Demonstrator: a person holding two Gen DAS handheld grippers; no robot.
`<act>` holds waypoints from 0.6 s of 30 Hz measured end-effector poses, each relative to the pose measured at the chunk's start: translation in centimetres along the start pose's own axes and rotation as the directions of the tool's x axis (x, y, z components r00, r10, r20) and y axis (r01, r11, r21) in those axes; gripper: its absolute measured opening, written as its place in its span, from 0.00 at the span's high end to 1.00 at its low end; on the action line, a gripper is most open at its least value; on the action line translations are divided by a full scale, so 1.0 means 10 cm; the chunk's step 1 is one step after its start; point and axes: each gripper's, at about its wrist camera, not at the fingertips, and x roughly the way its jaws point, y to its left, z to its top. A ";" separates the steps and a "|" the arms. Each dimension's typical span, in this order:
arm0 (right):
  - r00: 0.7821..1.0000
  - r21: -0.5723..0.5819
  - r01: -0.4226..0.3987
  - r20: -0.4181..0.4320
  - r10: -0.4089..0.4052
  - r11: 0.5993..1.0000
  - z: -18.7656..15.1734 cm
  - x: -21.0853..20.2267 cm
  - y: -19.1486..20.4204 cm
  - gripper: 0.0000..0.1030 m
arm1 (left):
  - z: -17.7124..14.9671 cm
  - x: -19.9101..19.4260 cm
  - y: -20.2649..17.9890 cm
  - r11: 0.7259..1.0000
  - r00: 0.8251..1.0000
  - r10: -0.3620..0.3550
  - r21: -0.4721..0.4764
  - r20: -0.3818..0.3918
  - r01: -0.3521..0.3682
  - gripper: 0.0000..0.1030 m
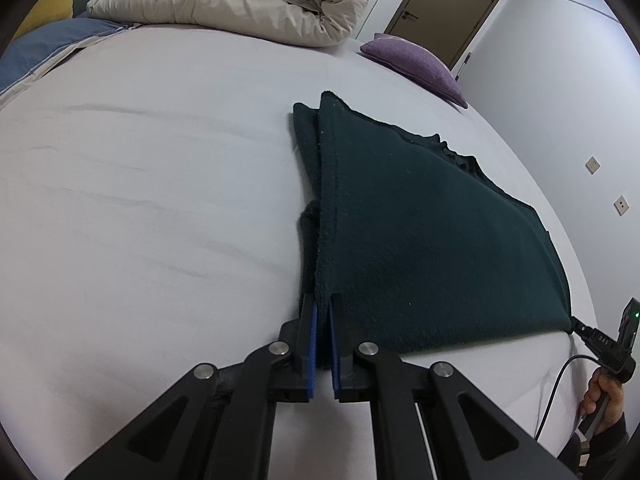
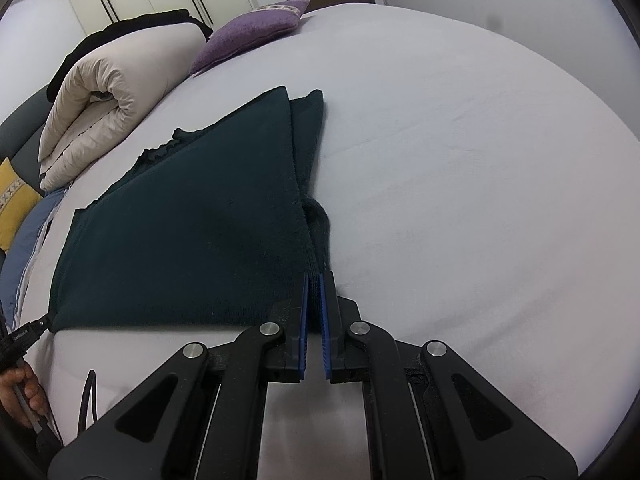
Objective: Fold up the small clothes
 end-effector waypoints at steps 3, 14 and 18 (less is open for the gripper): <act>1.000 -0.004 0.002 -0.001 -0.002 1.000 0.00 0.02 0.01 0.96 | -0.02 -0.01 -0.01 1.000 1.000 -0.004 -0.002 -0.004 0.004 0.94; 1.000 -0.024 0.020 -0.005 -0.020 1.000 -0.04 0.03 0.08 0.96 | 0.00 -0.01 0.01 1.000 1.000 -0.015 -0.018 -0.004 0.015 0.92; 1.000 0.001 -0.002 -0.013 0.002 1.000 -0.04 0.04 0.03 0.95 | -0.02 -0.07 -0.03 1.000 1.000 -0.018 -0.023 -0.004 0.018 0.75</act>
